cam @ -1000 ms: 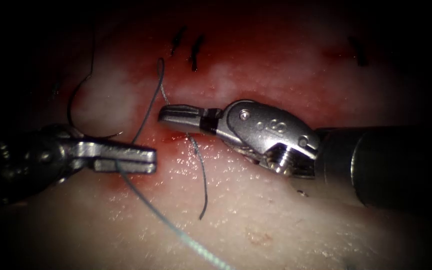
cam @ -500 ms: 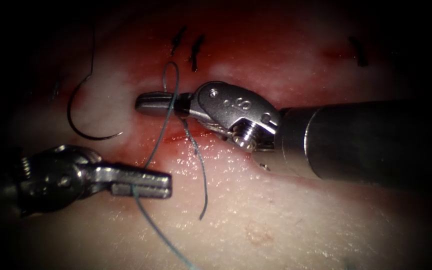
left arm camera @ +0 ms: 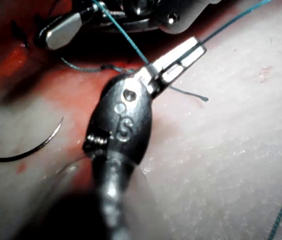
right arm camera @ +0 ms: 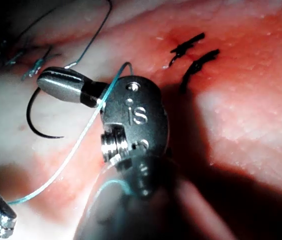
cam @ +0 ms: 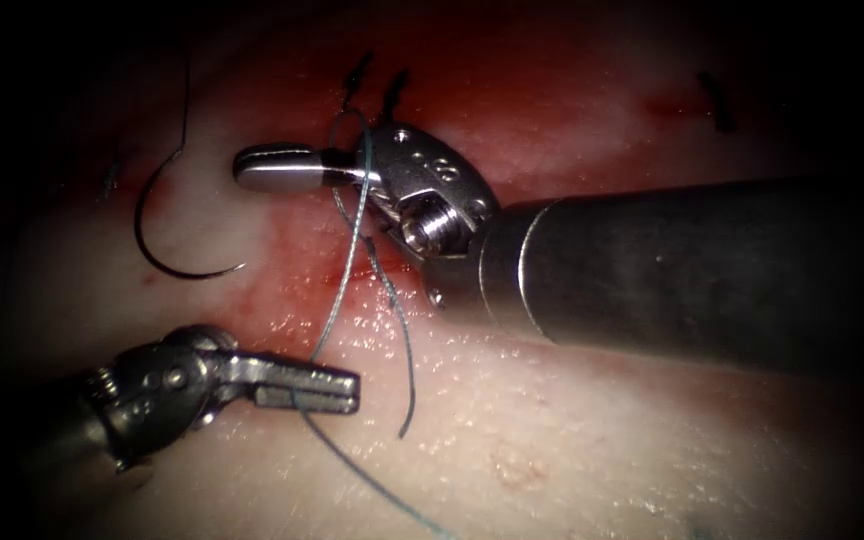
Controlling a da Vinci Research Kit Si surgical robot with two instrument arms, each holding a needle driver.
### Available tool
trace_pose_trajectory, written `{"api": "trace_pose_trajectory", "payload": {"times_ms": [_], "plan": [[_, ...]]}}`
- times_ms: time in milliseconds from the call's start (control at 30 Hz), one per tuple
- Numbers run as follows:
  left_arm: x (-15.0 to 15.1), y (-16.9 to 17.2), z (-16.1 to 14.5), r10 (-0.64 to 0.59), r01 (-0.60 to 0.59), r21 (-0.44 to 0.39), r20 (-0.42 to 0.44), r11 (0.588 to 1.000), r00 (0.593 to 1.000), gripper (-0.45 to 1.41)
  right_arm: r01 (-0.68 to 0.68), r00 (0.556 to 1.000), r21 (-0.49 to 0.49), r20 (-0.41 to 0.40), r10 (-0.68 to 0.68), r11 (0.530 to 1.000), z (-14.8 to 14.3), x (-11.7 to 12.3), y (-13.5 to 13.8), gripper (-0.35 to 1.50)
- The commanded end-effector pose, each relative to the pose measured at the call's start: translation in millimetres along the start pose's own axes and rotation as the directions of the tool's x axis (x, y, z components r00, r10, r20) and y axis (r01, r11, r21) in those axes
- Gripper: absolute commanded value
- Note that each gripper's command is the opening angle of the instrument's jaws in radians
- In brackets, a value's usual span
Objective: Wound Closure
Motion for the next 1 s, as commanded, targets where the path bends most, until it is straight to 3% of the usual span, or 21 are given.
{"api": "trace_pose_trajectory", "payload": {"times_ms": [33, 167, 300, 467, 1000], "plan": [[-1.2, 0.0, 0.0, 0.000, 0.000, 0.007, -0.001, 1.000, 1.000, -0.45, -0.009, 1.000, 0.028, -0.011, 0.009, 1.000, 0.6, -0.2, -0.2, -0.35], [-2.4, 0.0, -1.0, -0.002, 0.002, 0.031, 0.004, 1.000, 1.000, -0.45, -0.035, 0.999, 0.103, -0.015, 0.036, 0.994, 0.5, 0.1, -1.4, -0.35], [-2.8, -0.2, -1.7, -0.005, 0.005, 0.041, 0.003, 0.999, 1.000, -0.45, -0.057, 0.998, 0.117, 0.006, 0.057, 0.992, 0.2, -0.5, -2.5, -0.35], [-3.1, -0.7, -2.7, -0.006, 0.006, 0.043, 0.008, 0.999, 1.000, -0.45, -0.089, 0.994, 0.165, 0.079, 0.077, 0.982, -0.7, -0.8, -3.7, -0.35], [-5.2, -2.6, -4.1, 0.002, -0.003, 0.048, 0.019, 0.999, 1.000, -0.45, -0.014, 0.948, 0.416, 0.294, -0.120, 0.909, -2.5, 0.7, -4.3, -0.35]]}}
